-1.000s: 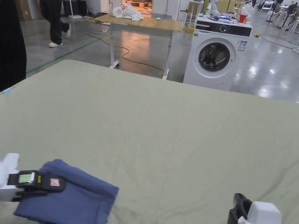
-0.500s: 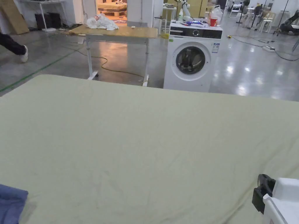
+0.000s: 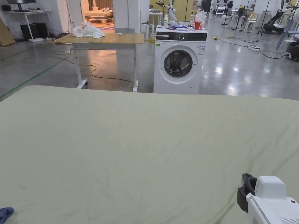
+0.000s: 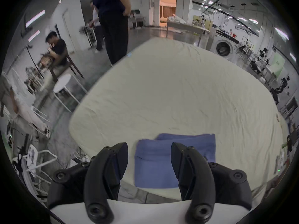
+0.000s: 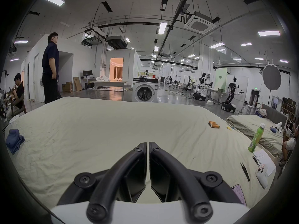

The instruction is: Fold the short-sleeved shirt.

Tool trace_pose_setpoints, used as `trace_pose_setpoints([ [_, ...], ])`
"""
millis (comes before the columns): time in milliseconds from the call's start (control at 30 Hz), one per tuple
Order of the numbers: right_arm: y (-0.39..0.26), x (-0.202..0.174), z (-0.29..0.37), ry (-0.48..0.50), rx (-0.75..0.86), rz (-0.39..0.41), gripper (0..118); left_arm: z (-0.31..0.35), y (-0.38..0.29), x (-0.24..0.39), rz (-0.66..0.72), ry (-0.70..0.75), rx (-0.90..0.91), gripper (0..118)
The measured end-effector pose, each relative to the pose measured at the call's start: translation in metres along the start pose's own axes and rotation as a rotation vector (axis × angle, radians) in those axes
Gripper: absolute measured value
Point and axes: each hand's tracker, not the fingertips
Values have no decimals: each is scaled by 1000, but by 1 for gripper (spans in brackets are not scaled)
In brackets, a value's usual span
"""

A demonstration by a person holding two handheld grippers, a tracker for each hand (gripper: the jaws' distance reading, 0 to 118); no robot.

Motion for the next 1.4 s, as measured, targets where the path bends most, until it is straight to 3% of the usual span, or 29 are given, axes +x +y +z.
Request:
trace_pose_setpoints([
  [167,-2,-2,2,12,6,-24,1,22,-26,42,-18,-144,164,57],
  [400,-6,-9,5,39,4,-49,1,42,-89,175,-97,-369,396,49],
  [567,-3,-10,8,44,13,-69,1,57,-104,267,-180,-359,509,45],
  [667,0,-14,7,41,25,-69,1,65,-110,320,-147,-350,576,35],
  [733,2,-18,7,35,37,-75,1,66,-107,346,-180,-312,634,24],
  [800,6,-23,5,35,50,-85,1,71,-110,376,-225,-311,689,22],
  [1000,14,-38,2,22,97,-92,1,62,-115,421,-191,-299,747,1],
  [1200,19,-43,0,13,128,-59,1,58,-121,418,-103,-295,756,0],
  [1400,16,-38,2,22,127,-52,1,59,-123,414,-110,-275,785,0],
])
